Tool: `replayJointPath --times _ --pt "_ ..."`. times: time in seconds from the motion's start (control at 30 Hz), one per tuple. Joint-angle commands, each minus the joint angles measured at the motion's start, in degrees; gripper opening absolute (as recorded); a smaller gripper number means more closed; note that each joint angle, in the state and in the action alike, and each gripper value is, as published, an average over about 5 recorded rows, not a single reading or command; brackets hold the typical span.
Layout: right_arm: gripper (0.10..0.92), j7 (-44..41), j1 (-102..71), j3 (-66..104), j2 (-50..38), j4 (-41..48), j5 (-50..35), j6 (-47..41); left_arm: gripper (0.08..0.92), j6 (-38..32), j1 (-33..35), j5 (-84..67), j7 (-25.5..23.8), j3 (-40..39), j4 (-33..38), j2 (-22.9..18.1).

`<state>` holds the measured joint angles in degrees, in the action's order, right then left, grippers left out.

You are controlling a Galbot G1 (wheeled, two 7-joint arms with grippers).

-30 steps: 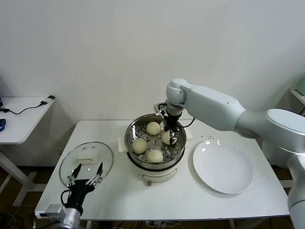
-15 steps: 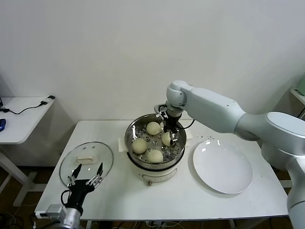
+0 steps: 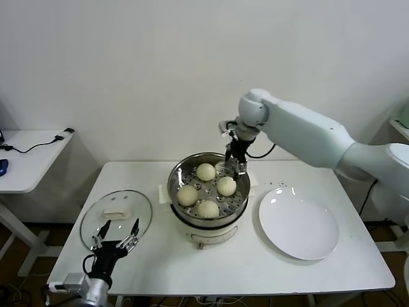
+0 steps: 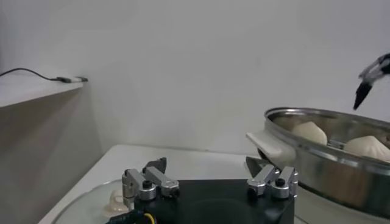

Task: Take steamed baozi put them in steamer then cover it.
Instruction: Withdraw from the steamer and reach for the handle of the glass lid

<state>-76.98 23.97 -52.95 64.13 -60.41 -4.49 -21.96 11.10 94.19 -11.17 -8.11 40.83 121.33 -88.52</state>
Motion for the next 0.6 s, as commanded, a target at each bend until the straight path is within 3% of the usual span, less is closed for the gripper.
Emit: replayJointPath --times 0.03,0.33,0.6 --pt "0.823 12.4 -6.9 26.6 -15.4 -8.0 -6.4 -3.5 0.823 -0.1 -0.9 -3.4 2.1 0.0 0.7 0.0" --pt "0.823 37.8 -36.3 55.6 -24.8 -20.6 -16.4 4.3 0.823 -2.0 -1.7 -5.9 3.3 -0.6 0.8 0.0" --pt "0.823 54.7 -63.0 79.5 -16.4 -27.9 -20.8 16.4 0.823 -6.5 -1.3 -1.9 1.8 -0.9 -0.5 0.4"
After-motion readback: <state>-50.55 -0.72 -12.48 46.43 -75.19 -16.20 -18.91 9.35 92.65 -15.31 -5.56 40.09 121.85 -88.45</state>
